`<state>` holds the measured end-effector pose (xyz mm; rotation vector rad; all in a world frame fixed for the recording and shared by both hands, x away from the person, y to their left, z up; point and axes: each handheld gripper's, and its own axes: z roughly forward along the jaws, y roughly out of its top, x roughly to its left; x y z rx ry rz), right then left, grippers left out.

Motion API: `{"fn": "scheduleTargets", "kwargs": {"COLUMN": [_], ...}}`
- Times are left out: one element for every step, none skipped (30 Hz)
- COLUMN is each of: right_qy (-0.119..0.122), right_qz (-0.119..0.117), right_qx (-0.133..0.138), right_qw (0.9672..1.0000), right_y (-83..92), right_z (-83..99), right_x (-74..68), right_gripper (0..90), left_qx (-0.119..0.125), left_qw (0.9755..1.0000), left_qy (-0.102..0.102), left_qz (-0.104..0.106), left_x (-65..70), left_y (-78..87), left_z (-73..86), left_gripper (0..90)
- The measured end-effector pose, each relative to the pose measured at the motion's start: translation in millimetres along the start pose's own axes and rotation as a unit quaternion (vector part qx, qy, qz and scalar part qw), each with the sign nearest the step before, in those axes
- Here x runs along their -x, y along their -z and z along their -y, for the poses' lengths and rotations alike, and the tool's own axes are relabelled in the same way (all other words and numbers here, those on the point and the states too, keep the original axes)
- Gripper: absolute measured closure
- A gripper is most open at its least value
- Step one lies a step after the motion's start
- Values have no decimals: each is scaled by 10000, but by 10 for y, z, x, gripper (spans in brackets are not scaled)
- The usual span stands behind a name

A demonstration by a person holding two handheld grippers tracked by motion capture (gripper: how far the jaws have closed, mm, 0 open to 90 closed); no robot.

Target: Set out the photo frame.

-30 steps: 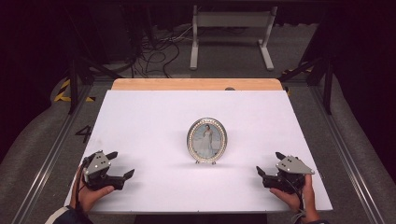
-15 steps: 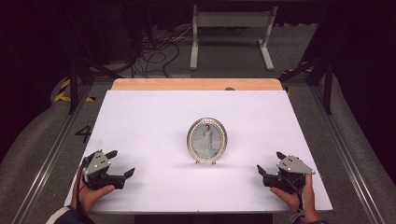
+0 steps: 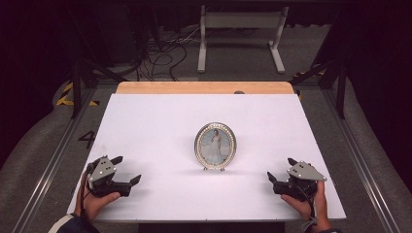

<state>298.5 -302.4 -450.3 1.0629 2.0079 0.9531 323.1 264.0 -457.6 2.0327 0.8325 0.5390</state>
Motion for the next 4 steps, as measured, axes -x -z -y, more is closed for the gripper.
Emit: {"fn": "scheduleTargets", "kwargs": {"right_qy": [11, 24, 24, 29], "right_qz": [-5, -10, -10, -14], "right_qx": [-5, -17, -17, -25], "right_qw": [10000, 10000, 10000, 10000], "right_y": [-1, -5, -5, -9], "right_z": [0, 3, 3, 6], "right_x": [-2, -4, -4, -5], "right_gripper": [147, 147, 147, 147], "left_qx": [3, -3, -3, -21], "left_qw": [10000, 10000, 10000, 10000], "left_qy": [-14, -39, -39, -69], "left_qz": [6, 34, 34, 56], "left_x": [5, 10, 10, 18], "left_y": [-3, -8, -8, -18], "left_z": [-3, -6, -6, -11], "left_gripper": [74, 73, 71, 71]}}
